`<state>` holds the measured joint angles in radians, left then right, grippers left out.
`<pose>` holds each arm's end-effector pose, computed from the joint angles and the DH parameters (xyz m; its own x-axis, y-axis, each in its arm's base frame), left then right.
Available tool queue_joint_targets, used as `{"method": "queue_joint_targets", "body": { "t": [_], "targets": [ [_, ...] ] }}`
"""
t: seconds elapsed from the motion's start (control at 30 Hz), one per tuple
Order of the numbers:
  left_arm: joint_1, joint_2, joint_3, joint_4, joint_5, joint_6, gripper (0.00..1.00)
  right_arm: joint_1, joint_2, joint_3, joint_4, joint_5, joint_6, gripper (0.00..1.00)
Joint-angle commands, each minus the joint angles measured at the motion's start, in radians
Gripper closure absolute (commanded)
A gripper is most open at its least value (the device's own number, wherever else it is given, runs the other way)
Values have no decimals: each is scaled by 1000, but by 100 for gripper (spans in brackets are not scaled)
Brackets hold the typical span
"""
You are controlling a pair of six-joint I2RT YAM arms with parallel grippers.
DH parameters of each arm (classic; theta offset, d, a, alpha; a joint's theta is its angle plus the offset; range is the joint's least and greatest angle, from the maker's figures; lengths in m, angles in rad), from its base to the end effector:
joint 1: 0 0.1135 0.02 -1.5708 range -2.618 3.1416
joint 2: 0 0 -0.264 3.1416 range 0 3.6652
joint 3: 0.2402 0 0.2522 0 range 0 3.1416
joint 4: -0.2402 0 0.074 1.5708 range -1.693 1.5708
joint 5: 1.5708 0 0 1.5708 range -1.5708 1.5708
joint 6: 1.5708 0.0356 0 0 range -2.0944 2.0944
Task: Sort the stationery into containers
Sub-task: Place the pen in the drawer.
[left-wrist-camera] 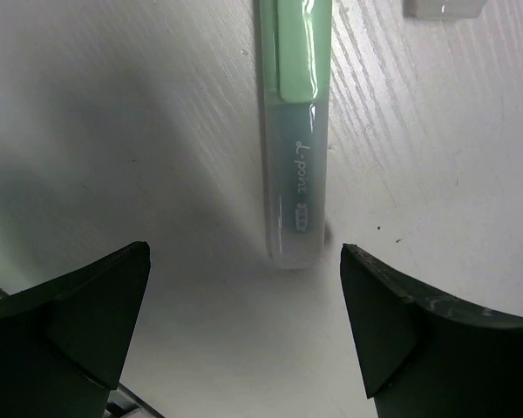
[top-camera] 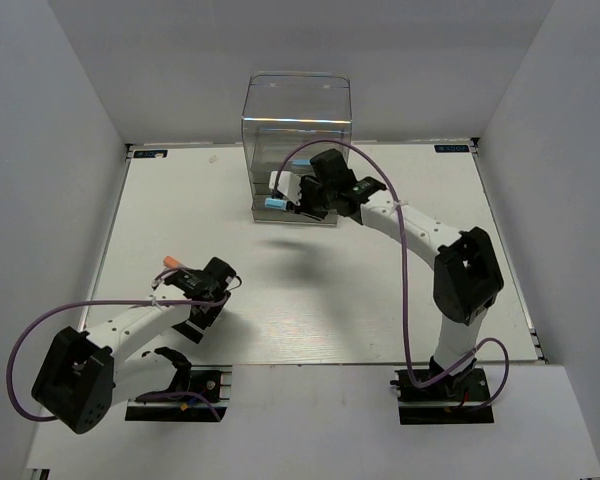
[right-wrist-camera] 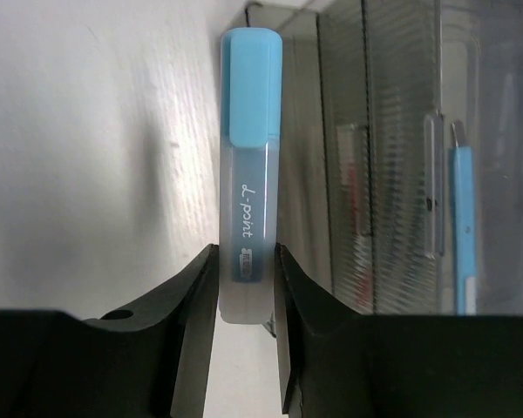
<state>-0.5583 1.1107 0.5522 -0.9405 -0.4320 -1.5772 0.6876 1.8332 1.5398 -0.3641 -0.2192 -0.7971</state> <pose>0.1351 -0.0668 0.1651 -0.4502 -0.7895 -0.4171 -0.8489 0.5233 -0.0744 0.3246 0.2766 0.2886 0.2083 -0.7325 -0.6482 -0.8637 0.1733 -0.4733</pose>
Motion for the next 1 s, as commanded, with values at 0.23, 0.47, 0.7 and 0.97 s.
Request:
{"method": "queue_joint_targets", "body": {
  "t": [0.23, 0.47, 0.7, 0.97],
  "targets": [
    [6, 6, 31, -1, -54, 20, 0, -63, 101, 106, -15, 127, -189, 100],
    [6, -3, 40, -1, -54, 20, 0, -69, 210, 189, -38, 158, -217, 100],
    [6, -3, 40, 8, -54, 20, 0, -65, 265, 212, -55, 181, -231, 100],
    [6, 26, 40, 17, -45, 29, 0, -68, 284, 217, -79, 184, -244, 64]
  ]
}}
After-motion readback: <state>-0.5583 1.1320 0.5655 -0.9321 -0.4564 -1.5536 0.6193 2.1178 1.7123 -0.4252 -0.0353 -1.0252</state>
